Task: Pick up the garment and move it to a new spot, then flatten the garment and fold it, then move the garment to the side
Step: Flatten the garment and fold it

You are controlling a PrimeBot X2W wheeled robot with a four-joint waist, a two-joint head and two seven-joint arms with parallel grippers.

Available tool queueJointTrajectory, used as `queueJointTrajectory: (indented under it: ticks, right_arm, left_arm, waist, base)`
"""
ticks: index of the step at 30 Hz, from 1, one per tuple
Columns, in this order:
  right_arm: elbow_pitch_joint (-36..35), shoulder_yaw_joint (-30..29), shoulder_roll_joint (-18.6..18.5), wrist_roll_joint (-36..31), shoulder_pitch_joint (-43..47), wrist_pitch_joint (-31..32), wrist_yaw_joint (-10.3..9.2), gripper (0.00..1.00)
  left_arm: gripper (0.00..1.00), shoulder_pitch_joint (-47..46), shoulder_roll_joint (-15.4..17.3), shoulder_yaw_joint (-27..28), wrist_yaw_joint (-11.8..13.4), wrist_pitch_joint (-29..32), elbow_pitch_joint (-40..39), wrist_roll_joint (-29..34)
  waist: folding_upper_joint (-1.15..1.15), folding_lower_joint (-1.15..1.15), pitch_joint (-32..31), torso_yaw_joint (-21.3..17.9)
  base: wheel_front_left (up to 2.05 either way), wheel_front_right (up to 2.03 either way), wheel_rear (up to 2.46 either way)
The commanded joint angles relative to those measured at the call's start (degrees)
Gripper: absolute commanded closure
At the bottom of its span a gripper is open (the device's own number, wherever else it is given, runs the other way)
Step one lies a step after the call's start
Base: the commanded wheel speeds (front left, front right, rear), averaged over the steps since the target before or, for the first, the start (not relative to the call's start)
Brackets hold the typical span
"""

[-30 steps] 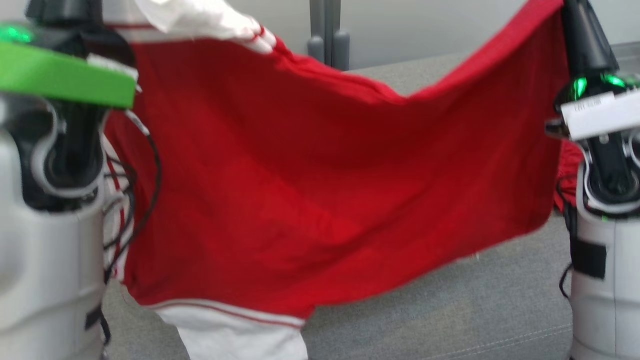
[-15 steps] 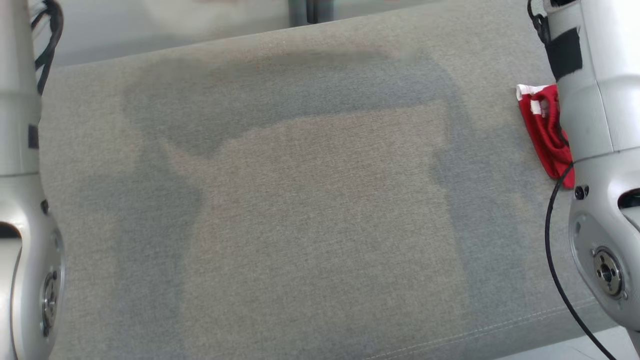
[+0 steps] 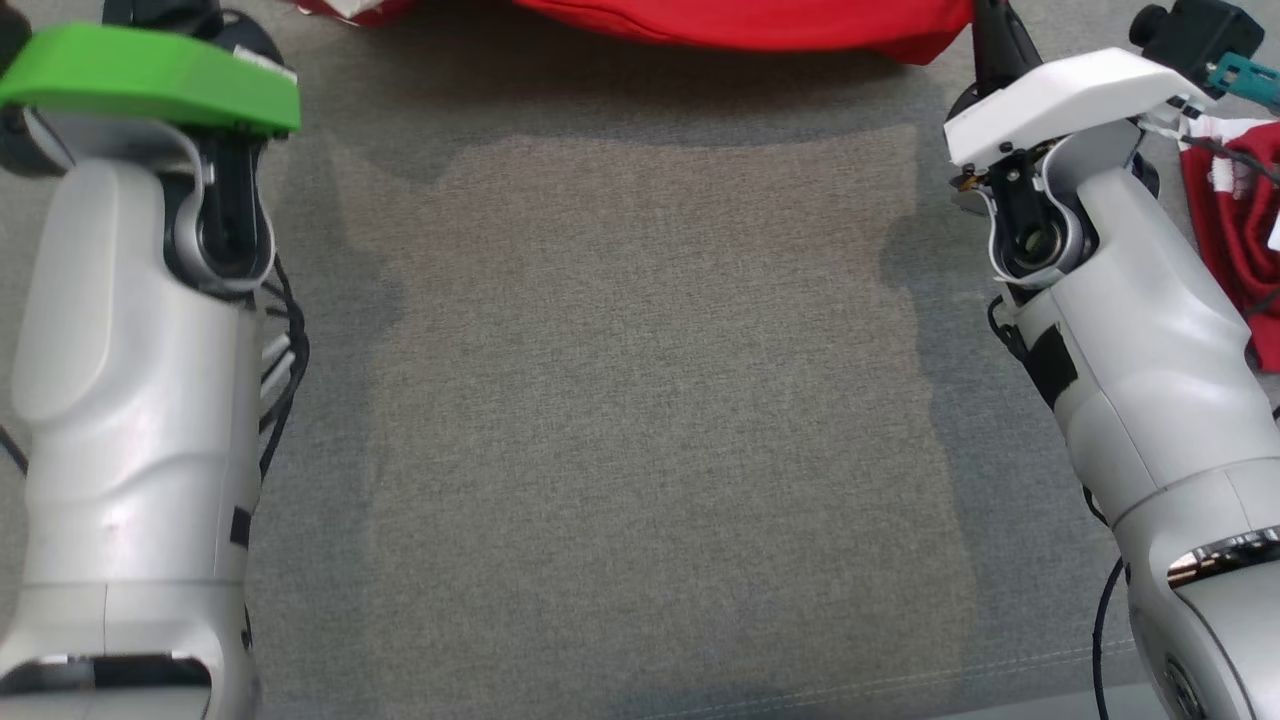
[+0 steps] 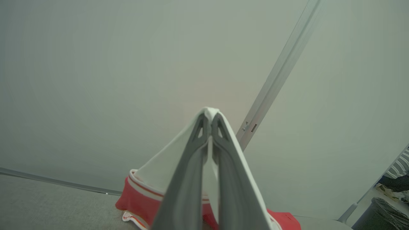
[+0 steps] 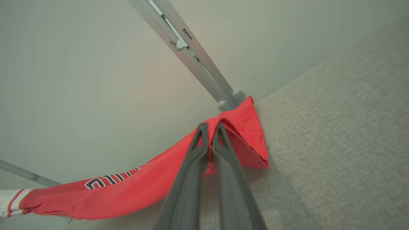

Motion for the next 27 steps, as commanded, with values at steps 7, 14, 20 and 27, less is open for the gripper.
queueJointTrajectory:
  ticks: [7,14,20,27]
  right_arm:
    - [-8.2,3.6,-4.4,6.7,8.3,-1.3,0.02,1.0]
    - [-11.5,7.0,-6.2,9.4,13.7,-2.3,0.02,1.0]
    - [-12.2,8.9,-7.0,9.4,16.3,-2.8,0.02,1.0]
    - [-16.4,7.2,-7.5,8.1,21.4,-3.0,0.01,1.0]
  left_arm:
    - [1.0,16.1,1.6,1.0,-0.3,-0.1,-11.9,-2.8]
    - [1.0,25.9,2.1,0.9,0.1,2.2,-16.3,-5.6]
    - [1.0,31.5,0.9,0.7,0.9,2.6,-18.5,-6.9]
    - [1.0,39.6,0.4,2.2,1.5,1.6,-22.1,-8.7]
  waist:
    - [0.0,-0.01,-1.6,1.4]
    - [0.0,-0.01,-2.9,1.5]
    - [0.0,-0.01,-3.9,1.4]
    - [0.0,-0.01,-6.5,1.3]
  base:
    - [0.0,0.0,0.0]
    - [0.0,0.0,0.0]
    - [0.0,0.0,0.0]
    - [0.0,0.0,0.0]
